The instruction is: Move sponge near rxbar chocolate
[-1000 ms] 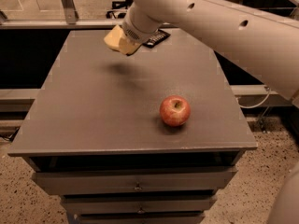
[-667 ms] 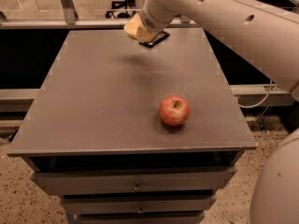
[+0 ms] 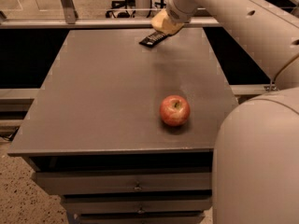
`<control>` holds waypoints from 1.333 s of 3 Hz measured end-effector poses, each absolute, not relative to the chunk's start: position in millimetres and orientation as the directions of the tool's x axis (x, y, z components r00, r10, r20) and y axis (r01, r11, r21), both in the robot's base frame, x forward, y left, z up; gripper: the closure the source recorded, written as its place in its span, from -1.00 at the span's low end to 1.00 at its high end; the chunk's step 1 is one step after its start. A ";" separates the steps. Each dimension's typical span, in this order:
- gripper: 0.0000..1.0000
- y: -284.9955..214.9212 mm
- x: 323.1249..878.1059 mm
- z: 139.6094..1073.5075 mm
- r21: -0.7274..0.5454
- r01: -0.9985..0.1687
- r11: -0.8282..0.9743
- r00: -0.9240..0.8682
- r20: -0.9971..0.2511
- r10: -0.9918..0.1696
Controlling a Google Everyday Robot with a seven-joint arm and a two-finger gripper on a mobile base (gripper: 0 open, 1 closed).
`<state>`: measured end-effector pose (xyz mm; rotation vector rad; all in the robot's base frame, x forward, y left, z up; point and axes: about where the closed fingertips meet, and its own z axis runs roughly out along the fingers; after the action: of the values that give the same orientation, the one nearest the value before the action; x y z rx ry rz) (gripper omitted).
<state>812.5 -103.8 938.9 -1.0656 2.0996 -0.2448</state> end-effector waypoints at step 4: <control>0.04 -142.5 853.1 880.1 -0.377 -0.625 0.684 -0.470 -0.518 -0.715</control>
Offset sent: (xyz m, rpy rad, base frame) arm 0.0419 -0.0413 -0.0464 0.0500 0.1108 -0.0417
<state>853.1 -142.5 880.1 -1.0233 2.2307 -0.1761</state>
